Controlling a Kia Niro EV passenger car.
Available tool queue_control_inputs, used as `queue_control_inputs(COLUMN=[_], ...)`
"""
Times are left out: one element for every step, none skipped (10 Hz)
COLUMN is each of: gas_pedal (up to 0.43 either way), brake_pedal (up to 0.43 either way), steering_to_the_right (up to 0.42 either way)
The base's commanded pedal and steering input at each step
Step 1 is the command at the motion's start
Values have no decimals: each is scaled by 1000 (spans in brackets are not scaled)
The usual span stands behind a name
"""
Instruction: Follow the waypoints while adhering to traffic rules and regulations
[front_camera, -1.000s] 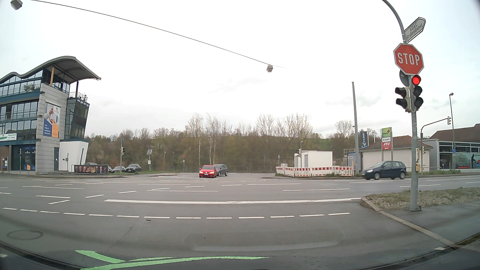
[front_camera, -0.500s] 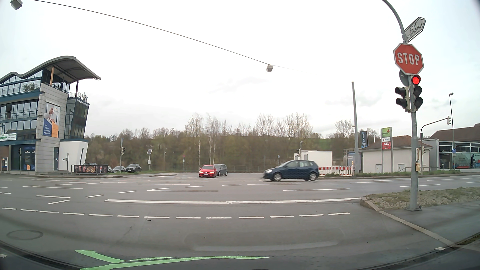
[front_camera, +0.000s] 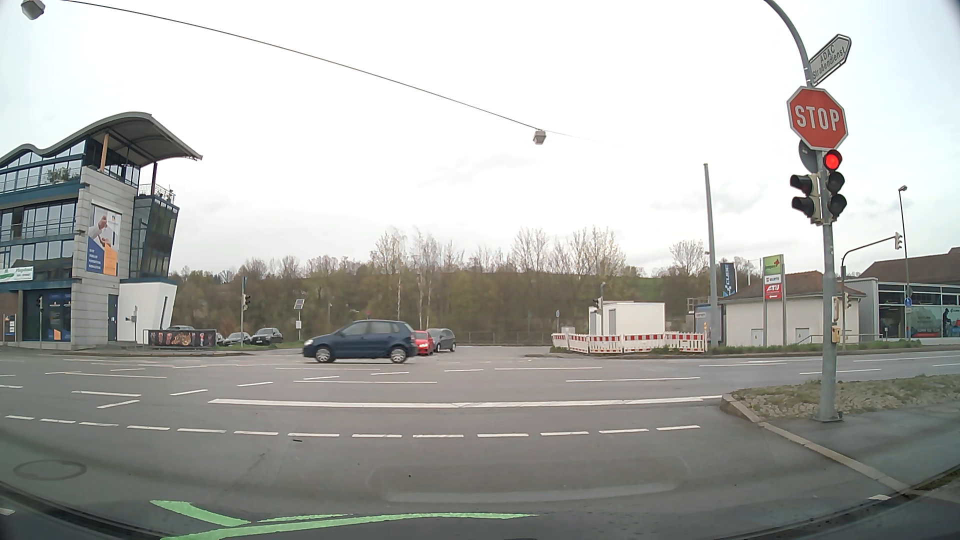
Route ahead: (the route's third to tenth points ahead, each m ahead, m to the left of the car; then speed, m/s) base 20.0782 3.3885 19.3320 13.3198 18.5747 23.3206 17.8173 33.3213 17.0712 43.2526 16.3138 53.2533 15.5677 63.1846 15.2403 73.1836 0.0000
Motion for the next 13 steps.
queue_control_inputs(gas_pedal=[0,0,0,0,0,0,0,0,0,0,0,0,0], brake_pedal=[402,402,409,402,409,402,409,409,409,409,409,409,409], steering_to_the_right=[-73,-73,-73,-73,-73,-73,-73,-73,-73,-73,-73,-73,-73])
